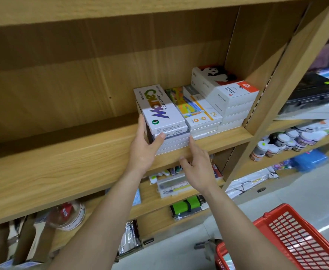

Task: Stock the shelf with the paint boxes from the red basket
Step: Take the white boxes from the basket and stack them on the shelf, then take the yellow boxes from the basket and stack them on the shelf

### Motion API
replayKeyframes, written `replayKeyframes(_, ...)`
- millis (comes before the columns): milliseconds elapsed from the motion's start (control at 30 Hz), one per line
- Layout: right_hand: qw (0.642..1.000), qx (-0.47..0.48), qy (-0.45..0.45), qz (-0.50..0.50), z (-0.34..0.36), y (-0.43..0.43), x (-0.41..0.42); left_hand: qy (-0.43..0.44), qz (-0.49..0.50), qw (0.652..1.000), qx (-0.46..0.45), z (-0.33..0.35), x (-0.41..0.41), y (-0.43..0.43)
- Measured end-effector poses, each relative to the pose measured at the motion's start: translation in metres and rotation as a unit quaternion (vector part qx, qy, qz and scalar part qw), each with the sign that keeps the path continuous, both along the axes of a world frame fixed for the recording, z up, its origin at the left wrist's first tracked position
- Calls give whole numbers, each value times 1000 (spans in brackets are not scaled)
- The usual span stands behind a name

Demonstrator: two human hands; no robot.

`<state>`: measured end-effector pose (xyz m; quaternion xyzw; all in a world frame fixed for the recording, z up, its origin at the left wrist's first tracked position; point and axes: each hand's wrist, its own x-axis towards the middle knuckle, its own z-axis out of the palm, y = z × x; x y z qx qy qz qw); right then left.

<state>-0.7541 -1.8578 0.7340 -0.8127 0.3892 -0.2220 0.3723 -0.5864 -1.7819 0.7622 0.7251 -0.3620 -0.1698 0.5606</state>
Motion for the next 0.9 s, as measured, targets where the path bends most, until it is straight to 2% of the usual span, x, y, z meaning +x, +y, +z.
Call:
replayKeyframes(200, 1000, -18, 17, 4, 0, 4, 0, -113, -16, 991, 70, 9, 8, -5)
replayKeyframes(367, 1000, -23, 8, -3, 3, 10, -2, -148, -11, 984, 98, 19, 8, 0)
replayKeyframes(433, 999, -21, -13, -22, 2, 17, -13, -187, 17, 980, 68, 24, -1, 13)
replayKeyframes(500, 998, -24, -11, -53, -6, 20, -33, -223, 25, 974, -2, 24, -21, 33)
replayKeyframes(600, 993, -21, 28, -114, -30, 18, -83, -233, -60, 970, -37, 3, -68, 59)
replayKeyframes(700, 980, 8, 83, -179, -61, 11, -150, -197, -188, 960, 67, -39, -121, 58)
replayKeyframes(767, 965, 31, 117, -232, -85, 8, -203, -170, -258, 938, 158, -74, -153, 45)
replayKeyframes(900, 923, 91, 168, -334, -144, 8, -307, -121, -338, 895, 264, -148, -209, 10)
